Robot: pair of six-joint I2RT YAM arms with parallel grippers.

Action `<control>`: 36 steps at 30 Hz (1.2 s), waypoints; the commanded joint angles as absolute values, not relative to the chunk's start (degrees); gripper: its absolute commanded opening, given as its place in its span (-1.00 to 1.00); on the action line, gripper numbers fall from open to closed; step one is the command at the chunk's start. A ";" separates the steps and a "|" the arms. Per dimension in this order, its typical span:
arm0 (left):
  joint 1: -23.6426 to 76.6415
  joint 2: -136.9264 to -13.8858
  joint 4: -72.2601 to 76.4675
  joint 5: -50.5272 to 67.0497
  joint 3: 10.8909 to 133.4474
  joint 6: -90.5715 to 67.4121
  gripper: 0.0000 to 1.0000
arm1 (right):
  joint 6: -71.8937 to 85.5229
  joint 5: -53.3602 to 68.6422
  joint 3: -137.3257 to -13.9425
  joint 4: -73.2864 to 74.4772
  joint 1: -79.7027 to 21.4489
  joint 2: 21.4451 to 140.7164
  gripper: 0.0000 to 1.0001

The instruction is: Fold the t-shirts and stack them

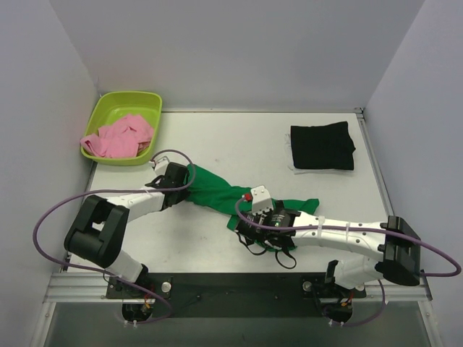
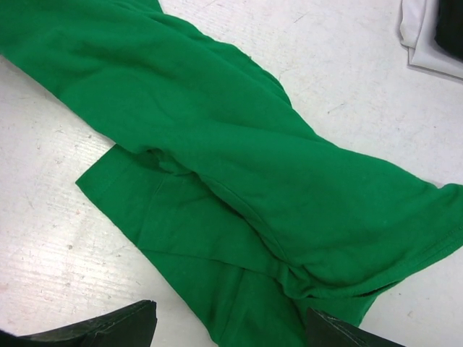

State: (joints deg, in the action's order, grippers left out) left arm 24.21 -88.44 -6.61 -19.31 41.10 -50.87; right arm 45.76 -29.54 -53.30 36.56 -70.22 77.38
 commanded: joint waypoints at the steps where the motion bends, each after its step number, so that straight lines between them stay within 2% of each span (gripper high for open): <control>1: 23.56 -91.66 -6.68 -18.19 41.40 -51.68 -0.76 | 47.11 -29.80 -52.47 36.65 -70.84 76.73 0.64; 5: 23.20 -92.20 -6.50 -18.55 41.48 -51.59 -1.00 | 47.02 -29.62 -52.12 36.04 -70.84 77.34 0.64; 18: 22.85 -88.16 -8.17 -19.25 41.93 -50.10 -1.00 | 46.41 -27.59 -54.05 26.46 -70.84 89.64 0.52; 36: 21.62 -87.98 -6.85 -18.02 41.22 -49.40 -1.00 | 44.47 -26.19 -56.08 22.68 -67.77 95.18 -0.06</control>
